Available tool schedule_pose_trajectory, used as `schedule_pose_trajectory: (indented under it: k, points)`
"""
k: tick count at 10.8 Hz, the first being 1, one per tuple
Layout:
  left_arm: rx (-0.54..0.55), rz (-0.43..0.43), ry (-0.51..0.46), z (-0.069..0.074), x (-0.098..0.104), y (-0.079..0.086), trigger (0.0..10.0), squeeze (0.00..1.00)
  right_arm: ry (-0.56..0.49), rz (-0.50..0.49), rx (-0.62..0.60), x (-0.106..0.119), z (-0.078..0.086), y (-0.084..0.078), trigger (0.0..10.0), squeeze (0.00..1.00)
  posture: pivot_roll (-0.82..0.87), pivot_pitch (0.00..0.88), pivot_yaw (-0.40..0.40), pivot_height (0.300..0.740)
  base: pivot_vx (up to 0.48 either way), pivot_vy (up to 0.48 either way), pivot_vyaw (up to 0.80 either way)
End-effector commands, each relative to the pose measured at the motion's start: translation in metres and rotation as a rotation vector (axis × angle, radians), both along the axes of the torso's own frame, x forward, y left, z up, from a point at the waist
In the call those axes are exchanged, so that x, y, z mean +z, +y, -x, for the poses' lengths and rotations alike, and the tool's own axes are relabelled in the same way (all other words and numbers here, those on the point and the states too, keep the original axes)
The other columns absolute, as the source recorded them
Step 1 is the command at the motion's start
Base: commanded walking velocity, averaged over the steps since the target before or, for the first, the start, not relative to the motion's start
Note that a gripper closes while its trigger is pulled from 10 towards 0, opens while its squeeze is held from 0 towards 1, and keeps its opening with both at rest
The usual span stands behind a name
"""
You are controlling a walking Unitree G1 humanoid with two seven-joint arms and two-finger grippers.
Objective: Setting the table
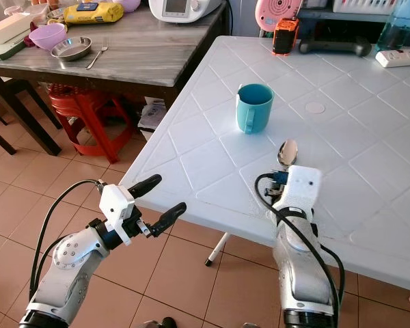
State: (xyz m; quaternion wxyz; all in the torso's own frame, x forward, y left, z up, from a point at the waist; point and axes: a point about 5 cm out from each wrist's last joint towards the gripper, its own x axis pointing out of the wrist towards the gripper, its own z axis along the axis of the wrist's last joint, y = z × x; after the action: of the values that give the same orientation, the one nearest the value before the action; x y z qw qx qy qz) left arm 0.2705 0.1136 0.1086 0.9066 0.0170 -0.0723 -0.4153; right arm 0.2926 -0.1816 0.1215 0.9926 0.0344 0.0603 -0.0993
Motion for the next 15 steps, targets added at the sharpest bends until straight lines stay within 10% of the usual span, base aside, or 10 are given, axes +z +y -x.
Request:
schedule_pose_trajectory:
  k: [1,11,15]
  points:
    - [0.002,-0.023,-0.009,0.000,0.002,0.004,10.0,0.00,0.100,-0.052,-0.030,-0.020,0.007,-0.003,0.0,0.00,-0.10,0.142,0.126,0.740,0.000,0.000,0.00]
    - [-0.010,-0.047,-0.001,0.000,0.001,0.005,10.0,0.00,0.189,-0.143,0.026,-0.028,0.003,-0.002,0.0,0.00,-0.10,0.136,0.133,0.740,0.000,0.000,0.00]
    - [0.036,-0.015,-0.024,-0.006,0.007,0.005,10.0,0.00,-0.183,-0.133,0.054,0.036,-0.005,0.007,0.0,0.00,-0.10,0.125,0.132,0.740,0.000,0.000,0.00]
